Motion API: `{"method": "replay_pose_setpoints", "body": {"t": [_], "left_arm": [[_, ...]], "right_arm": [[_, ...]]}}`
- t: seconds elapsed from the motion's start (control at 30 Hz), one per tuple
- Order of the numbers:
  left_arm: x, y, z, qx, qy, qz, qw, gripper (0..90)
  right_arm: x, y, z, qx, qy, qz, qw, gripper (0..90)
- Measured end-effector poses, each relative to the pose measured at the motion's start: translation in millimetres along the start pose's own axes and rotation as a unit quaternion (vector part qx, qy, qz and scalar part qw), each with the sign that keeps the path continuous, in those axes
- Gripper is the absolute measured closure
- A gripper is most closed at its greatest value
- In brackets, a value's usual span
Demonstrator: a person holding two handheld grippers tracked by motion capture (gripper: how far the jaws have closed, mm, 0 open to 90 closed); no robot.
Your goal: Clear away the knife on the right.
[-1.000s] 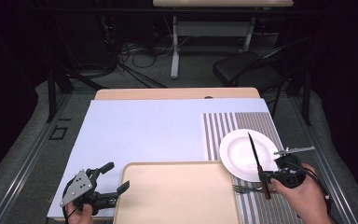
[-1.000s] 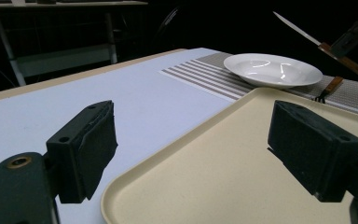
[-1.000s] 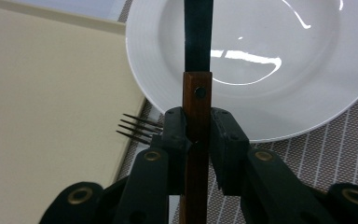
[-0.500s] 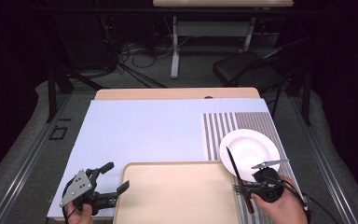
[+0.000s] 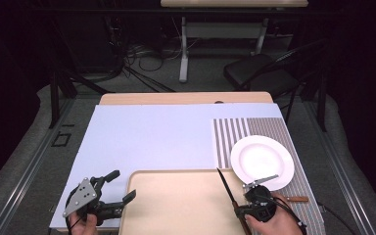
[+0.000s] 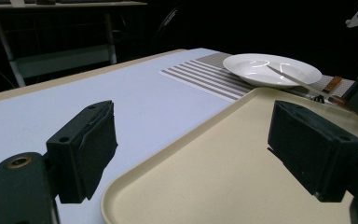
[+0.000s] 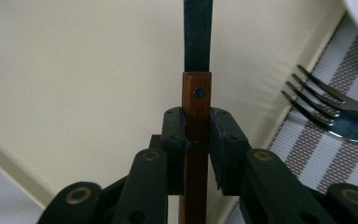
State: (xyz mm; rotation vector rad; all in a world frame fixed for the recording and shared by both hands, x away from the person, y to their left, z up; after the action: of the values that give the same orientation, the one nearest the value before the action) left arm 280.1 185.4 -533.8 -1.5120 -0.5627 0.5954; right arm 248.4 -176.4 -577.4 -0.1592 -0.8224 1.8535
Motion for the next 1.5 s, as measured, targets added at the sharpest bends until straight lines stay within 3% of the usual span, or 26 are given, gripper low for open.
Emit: {"method": "replay_pose_setpoints", "body": {"t": [0.13,0.23,0.37,0.57,0.7,1.03,1.2,1.3,1.5], "left_arm": [[0.1,0.3,-0.3,-0.001,0.000,0.001,1.0000,15.6],[-0.3,0.7,-0.9,0.000,0.003,0.001,1.0000,15.6],[-0.1,1.1,-0.7,0.002,0.002,0.000,1.0000,15.6],[0.4,1.5,-0.3,0.004,0.001,0.000,1.0000,15.6],[0.1,1.7,-0.5,0.004,0.002,0.000,1.0000,15.6],[-0.1,1.9,-0.5,0.005,0.003,-0.001,1.0000,15.6],[0.0,2.1,-0.6,0.006,0.003,-0.002,1.0000,15.6],[-0.2,1.9,-0.8,0.004,0.002,-0.002,1.0000,15.6],[-0.2,1.9,-0.7,0.004,0.002,-0.002,1.0000,15.6]], "right_arm": [[-1.9,5.2,-4.8,0.036,0.005,0.001,0.9993,77.1],[-2.3,5.6,-12.7,0.022,0.001,-0.009,0.9997,76.9],[-4.1,11.1,-16.0,0.054,0.007,-0.016,0.9984,76.8],[-5.0,13.8,-19.0,0.053,0.003,-0.021,0.9984,76.6],[-5.3,13.3,-18.7,0.044,0.002,-0.010,0.9990,76.0],[-2.7,3.4,-15.2,-0.012,-0.011,0.024,0.9996,49.7],[-1.1,-0.7,-16.3,-0.036,-0.014,0.050,0.9980,45.5],[1.0,-4.1,-15.2,-0.053,-0.021,0.065,0.9962,46.2],[6.5,-8.6,-15.9,-0.075,-0.031,0.108,0.9908,69.3]]}}
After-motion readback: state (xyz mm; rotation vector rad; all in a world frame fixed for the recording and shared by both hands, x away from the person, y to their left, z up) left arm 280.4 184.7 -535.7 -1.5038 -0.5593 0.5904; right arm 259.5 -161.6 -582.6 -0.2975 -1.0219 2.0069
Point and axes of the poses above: each handheld gripper's, and its own axes: z roughly backward along the jaws, y roughly out of its underside, x roughly to its left, the point moved 8 cm from there along -z, roughly forward along the jaws, and after that the axes turned 13 degrees about -x, right-handed, at the moved point
